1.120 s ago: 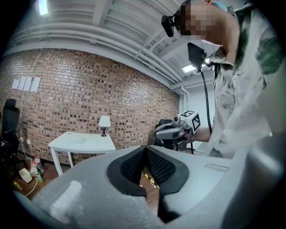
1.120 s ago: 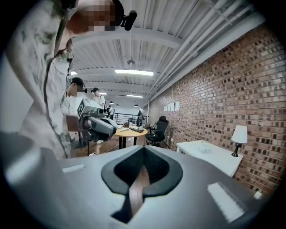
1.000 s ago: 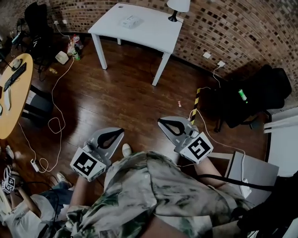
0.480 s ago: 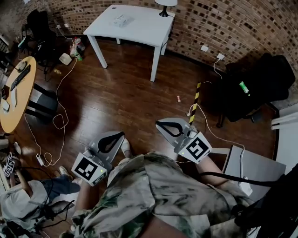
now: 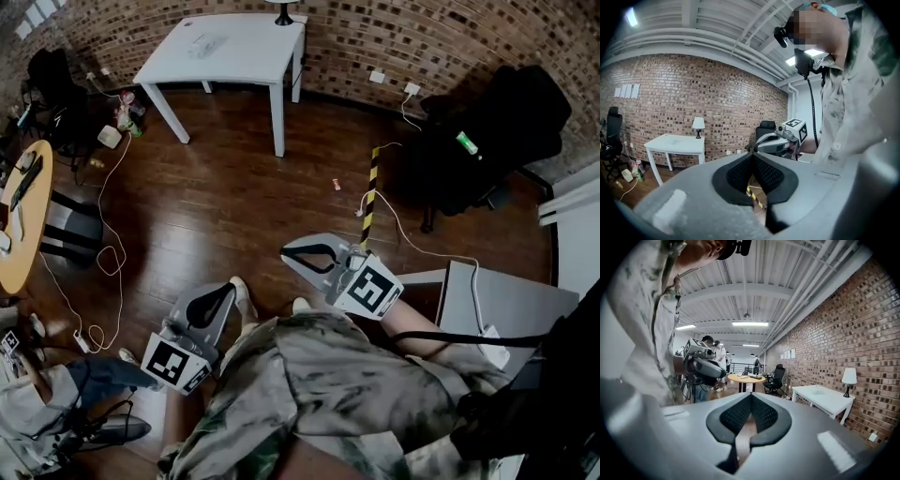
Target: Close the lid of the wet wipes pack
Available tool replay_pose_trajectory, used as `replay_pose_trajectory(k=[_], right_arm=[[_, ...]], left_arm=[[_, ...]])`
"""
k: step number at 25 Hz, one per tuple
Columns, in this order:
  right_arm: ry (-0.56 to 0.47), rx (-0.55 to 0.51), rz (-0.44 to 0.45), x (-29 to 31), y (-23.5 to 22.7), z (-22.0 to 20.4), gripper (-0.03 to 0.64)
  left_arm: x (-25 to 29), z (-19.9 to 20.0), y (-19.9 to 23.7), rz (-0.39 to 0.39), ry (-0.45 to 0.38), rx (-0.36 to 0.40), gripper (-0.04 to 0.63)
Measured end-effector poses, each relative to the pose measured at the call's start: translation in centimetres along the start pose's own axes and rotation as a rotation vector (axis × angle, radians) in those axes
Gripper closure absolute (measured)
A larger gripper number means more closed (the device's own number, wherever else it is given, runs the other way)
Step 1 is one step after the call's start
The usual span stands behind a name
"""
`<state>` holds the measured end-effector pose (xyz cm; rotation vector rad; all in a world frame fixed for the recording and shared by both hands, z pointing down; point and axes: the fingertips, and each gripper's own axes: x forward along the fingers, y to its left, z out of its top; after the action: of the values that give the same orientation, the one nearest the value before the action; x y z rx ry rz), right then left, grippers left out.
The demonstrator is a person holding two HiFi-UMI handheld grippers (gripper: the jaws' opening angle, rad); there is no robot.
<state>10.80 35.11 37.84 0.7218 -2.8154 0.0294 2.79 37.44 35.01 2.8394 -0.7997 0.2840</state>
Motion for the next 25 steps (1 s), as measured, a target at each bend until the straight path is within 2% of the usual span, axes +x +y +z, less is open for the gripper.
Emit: replay_pose_trajectory(k=[15,25], right_arm=[[-0.025,-0.045,-0.012,-3.2,1.6,1.1,0.615],[-0.036,-0.066,-0.031,-4.8,2.3,1.3,0.615]], left_arm=[[1.5,1.0,-3.7,-0.079,-0.022,0.016,0.594],[1.6,0.7,-5.0,-0.078,-0.033,0.034,0.594]])
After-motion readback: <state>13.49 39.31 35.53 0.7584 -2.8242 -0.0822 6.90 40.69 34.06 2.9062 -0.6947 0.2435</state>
